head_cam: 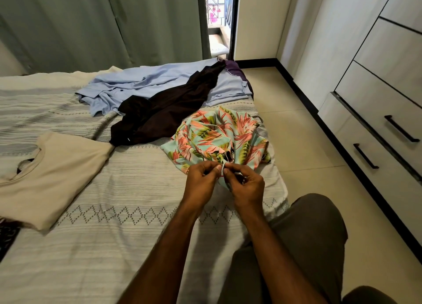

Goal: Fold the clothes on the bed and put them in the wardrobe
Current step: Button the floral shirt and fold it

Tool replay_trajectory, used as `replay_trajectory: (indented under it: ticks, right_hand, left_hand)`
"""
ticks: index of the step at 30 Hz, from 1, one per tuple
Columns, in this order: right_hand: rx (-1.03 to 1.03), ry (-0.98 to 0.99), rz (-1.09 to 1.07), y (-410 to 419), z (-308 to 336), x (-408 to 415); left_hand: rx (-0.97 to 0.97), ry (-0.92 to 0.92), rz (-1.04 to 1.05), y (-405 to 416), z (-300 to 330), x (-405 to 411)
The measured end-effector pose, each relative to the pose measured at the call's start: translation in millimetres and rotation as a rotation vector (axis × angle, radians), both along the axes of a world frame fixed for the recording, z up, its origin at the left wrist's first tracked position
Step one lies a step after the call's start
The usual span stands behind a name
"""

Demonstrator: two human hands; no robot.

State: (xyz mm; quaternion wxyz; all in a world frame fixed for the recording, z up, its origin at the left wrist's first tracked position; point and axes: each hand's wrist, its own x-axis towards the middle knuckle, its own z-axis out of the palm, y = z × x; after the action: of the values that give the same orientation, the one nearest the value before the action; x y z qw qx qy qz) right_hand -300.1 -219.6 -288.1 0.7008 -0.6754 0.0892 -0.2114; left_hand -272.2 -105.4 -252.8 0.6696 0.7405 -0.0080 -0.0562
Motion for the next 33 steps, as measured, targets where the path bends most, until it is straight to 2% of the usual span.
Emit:
replay_trajectory:
  ticks: [7, 11, 20, 26, 33]
  right_hand:
    - [-0.222, -0.036, -0.026, -1.0, -0.8, -1.0]
    - [-0.221, -0.038, -0.002, 0.5, -2.3, -0.5]
    - [-0.101, 0.05, -0.01, 1.4, -0.5, 1.1]
    - [-0.287, -0.003, -0.073, 3.1, -3.4, 2.6]
    - [-0.373, -0.045, -0.107, 3.6, -2.0, 2.8]
  left_hand:
    - [0.039, 0.008, 0.002, -0.5, 2.4, -4.1]
    - [0.083, 0.002, 0.083, -0.5, 4.8, -1.4]
    - [0.276, -0.029, 0.07, -11.9, -5.2, -3.5]
    - [0.245, -0.051, 0.198, -18.8, -4.7, -6.7]
    - [0.204, -0.002, 0.258, -19.7, -9.3, -1.6]
